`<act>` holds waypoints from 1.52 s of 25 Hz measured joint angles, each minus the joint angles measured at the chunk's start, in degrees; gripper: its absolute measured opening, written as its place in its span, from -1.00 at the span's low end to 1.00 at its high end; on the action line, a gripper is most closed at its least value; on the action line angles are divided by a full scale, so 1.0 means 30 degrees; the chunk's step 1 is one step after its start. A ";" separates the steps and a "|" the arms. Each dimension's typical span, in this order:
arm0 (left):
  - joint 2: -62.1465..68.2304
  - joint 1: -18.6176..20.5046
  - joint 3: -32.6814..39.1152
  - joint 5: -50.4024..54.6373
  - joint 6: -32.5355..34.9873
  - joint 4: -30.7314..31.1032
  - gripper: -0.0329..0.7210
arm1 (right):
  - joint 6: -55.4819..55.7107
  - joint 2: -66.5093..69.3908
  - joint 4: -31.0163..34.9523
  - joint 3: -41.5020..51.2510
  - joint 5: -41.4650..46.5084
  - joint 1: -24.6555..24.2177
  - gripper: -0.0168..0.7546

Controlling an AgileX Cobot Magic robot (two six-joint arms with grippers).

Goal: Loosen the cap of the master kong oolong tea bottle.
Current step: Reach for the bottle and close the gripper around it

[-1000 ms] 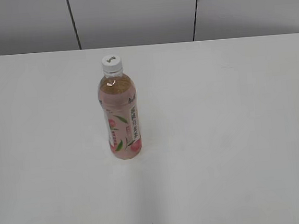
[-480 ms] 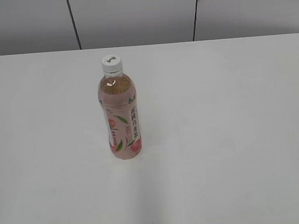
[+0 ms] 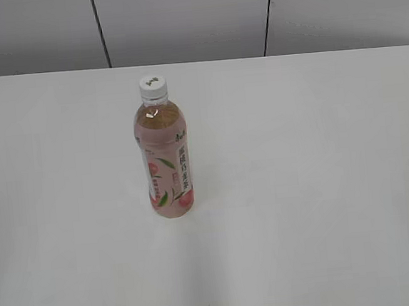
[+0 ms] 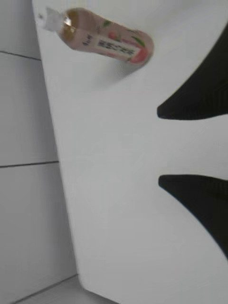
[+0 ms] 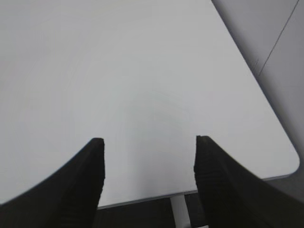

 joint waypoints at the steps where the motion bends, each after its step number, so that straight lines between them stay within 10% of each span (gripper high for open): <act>1: 0.0527 0.0000 -0.0160 -0.1222 0.1006 -0.0866 -0.24 | 0.0000 0.0454 0.0207 -0.0095 -0.0174 0.0000 0.22; 12: 0.9326 0.0000 0.0703 -1.0083 0.8780 -0.8973 0.15 | -0.0617 0.6352 0.2304 -0.0361 -0.5587 0.0000 0.22; 21: 1.1153 -0.2290 0.3043 -1.1591 1.2377 -1.0103 0.16 | -0.1199 0.8446 0.2510 -0.0361 -0.8312 0.0000 0.22; 30: 1.1170 -0.5730 0.5208 -1.5683 1.3003 -1.4653 0.16 | -0.1216 0.8596 0.2881 -0.0361 -0.8430 0.0000 0.22; 38: 1.1170 -0.7022 0.5545 -1.6763 1.3018 -1.4047 0.16 | -0.1219 0.8596 0.3210 -0.0361 -0.8285 0.0000 0.22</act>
